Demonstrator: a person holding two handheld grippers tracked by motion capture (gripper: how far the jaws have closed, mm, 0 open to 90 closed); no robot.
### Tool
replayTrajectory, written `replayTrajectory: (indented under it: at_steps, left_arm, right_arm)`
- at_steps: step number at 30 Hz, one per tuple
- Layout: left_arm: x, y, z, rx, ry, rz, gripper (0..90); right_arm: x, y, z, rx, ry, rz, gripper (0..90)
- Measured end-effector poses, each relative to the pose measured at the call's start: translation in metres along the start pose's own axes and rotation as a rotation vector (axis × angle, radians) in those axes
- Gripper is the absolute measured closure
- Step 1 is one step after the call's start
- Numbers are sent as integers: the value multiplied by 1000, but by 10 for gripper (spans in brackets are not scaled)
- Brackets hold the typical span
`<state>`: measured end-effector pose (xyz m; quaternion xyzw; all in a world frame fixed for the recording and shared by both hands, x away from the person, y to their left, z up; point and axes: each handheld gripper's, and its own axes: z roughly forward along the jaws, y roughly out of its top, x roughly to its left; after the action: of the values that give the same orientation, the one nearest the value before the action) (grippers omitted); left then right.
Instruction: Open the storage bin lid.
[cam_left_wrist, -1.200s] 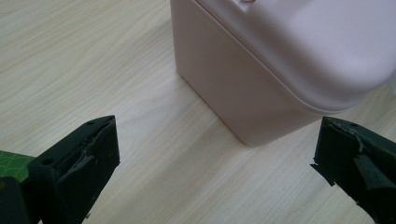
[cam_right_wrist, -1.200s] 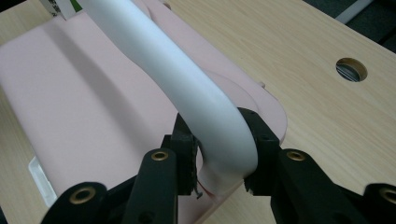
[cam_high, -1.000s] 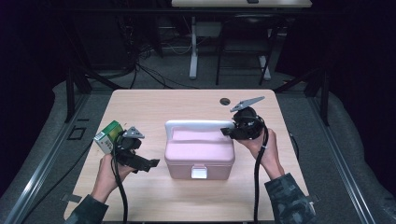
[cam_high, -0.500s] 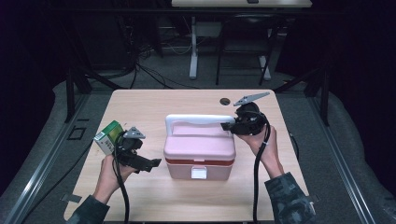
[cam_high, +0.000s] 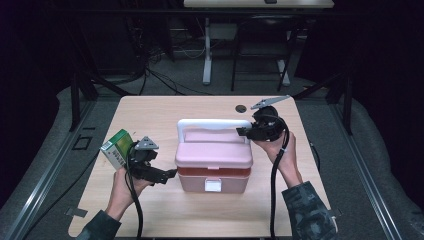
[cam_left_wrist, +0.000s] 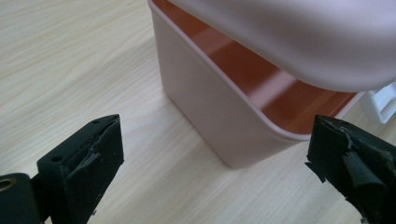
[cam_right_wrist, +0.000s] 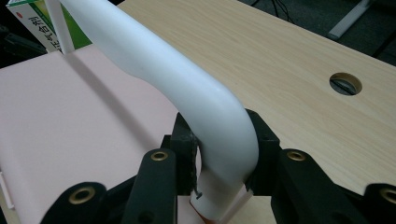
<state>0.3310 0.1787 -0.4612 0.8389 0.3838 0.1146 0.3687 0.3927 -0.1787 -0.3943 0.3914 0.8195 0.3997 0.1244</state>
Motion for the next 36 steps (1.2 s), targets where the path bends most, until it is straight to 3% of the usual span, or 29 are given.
replayTrajectory:
  at_steps: [13,22,29,36]
  left_arm:
    - [-6,0,13,-59,-18,-34,168]
    - [-10,-2,25,-58,-21,-46,400]
    - [-16,-2,30,-66,-27,-44,527]
    - [-18,-4,32,-80,-8,-65,559]
  right_arm:
    - [-2,5,-1,-3,0,12,693]
    - [-3,5,0,-2,-9,6,694]
    - [-3,6,1,-6,-20,-6,695]
    - [-4,7,2,-14,-27,-16,697]
